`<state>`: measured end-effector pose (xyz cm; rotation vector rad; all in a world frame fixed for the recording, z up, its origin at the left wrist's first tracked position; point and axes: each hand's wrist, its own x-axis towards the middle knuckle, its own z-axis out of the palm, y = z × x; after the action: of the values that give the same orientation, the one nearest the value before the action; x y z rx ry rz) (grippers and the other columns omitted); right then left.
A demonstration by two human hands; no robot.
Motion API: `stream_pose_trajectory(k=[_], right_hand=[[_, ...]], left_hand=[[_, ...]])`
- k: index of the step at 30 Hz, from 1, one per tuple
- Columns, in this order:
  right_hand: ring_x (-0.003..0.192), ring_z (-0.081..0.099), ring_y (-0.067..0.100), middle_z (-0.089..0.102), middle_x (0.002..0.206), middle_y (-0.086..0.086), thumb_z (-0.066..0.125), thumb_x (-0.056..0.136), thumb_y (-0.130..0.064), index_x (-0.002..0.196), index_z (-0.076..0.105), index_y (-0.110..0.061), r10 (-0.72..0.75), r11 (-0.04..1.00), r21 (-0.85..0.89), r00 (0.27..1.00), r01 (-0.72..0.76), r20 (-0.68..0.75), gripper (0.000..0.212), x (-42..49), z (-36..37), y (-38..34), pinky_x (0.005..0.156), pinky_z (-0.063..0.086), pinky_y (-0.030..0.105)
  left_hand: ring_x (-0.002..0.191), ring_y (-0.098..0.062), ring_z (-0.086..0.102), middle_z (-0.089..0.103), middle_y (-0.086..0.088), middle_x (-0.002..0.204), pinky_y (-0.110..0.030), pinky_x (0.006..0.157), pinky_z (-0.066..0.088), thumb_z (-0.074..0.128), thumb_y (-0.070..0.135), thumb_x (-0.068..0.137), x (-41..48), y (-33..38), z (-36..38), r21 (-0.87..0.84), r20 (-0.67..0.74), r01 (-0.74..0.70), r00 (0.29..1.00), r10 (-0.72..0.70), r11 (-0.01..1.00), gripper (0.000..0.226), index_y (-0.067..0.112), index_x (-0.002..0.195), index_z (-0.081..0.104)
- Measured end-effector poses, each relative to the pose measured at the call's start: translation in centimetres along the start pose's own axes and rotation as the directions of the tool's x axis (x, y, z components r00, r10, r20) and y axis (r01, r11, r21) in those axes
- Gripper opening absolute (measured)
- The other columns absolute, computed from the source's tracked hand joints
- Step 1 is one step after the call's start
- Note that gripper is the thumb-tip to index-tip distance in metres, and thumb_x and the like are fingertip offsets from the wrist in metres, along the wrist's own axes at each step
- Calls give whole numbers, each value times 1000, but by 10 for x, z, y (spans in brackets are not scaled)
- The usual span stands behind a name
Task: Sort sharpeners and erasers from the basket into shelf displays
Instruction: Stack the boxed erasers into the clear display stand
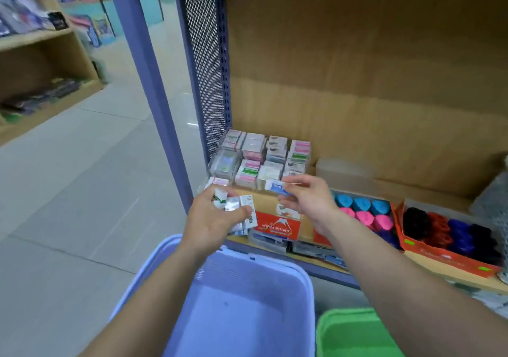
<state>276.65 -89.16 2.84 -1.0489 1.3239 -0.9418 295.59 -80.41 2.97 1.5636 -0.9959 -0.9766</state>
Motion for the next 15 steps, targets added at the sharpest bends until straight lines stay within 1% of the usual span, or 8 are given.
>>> stream_pose_trajectory(k=[2, 3, 5, 7, 9, 11, 14, 15], right_hand=[[69, 73, 19, 70, 98, 11, 64, 96, -3, 102, 70, -6, -32, 997, -73, 999, 33, 16, 9, 32, 18, 0, 65, 63, 28], [63, 71, 17, 71, 97, 10, 66, 96, -5, 102, 70, -6, -59, 991, -121, 998, 60, 13, 8, 48, 26, -1, 59, 61, 27], [52, 65, 14, 71, 88, 8, 69, 93, -7, 95, 72, -10, -129, 966, -226, 992, 126, 3, 4, 81, 41, 0, 48, 54, 26], [51, 61, 11, 71, 80, 4, 73, 90, -8, 86, 71, -15, -211, 920, -335, 977, 205, 17, 8, 111, 56, 4, 50, 49, 26], [58, 60, 6, 68, 76, -6, 75, 89, -11, 86, 71, -17, -283, 840, -465, 957, 280, 66, 8, 136, 68, 11, 56, 46, 22], [66, 60, 2, 67, 78, -12, 73, 90, -14, 88, 72, -19, -334, 733, -591, 935, 338, 121, 5, 153, 76, 20, 61, 46, 19], [80, 66, 11, 72, 91, -9, 68, 92, -21, 88, 72, -27, -331, 529, -754, 913, 390, 240, 8, 169, 77, 32, 73, 54, 31], [82, 67, 14, 73, 92, -8, 66, 93, -21, 89, 73, -27, -310, 455, -791, 905, 410, 291, 10, 172, 76, 34, 74, 55, 33]], left_hand=[[66, -24, 70, 74, -7, 78, -35, 55, 58, 89, 11, 72, 23, -16, 0, -44, -49, 8, 999, -10, 999, 29, 22, 84, 65], [70, -26, 73, 74, -8, 79, -34, 55, 58, 88, 9, 73, 34, -22, 0, -76, -74, 17, 997, -22, 997, 29, 17, 89, 65], [73, -25, 74, 75, -8, 79, -36, 57, 61, 87, 5, 73, 57, -33, 0, -131, -127, 22, 991, -39, 991, 29, 11, 90, 64], [70, -22, 72, 73, -5, 76, -35, 57, 61, 86, 2, 74, 74, -41, 2, -179, -162, 4, 986, -33, 984, 26, 11, 87, 65], [70, -22, 72, 73, -10, 79, -32, 54, 59, 84, 0, 75, 87, -51, 3, -232, -194, -6, 980, -41, 973, 25, 8, 89, 65], [70, -22, 72, 73, -12, 81, -31, 53, 59, 84, 0, 75, 96, -60, 5, -270, -212, -12, 976, -47, 963, 25, 7, 90, 65], [67, -16, 70, 72, -7, 78, -28, 53, 57, 84, 1, 75, 104, -73, 8, -316, -226, -8, 972, -67, 949, 25, 11, 87, 64], [67, -16, 70, 72, -7, 78, -28, 53, 57, 84, 1, 75, 106, -77, 8, -329, -225, -2, 971, -76, 944, 26, 12, 88, 64]])
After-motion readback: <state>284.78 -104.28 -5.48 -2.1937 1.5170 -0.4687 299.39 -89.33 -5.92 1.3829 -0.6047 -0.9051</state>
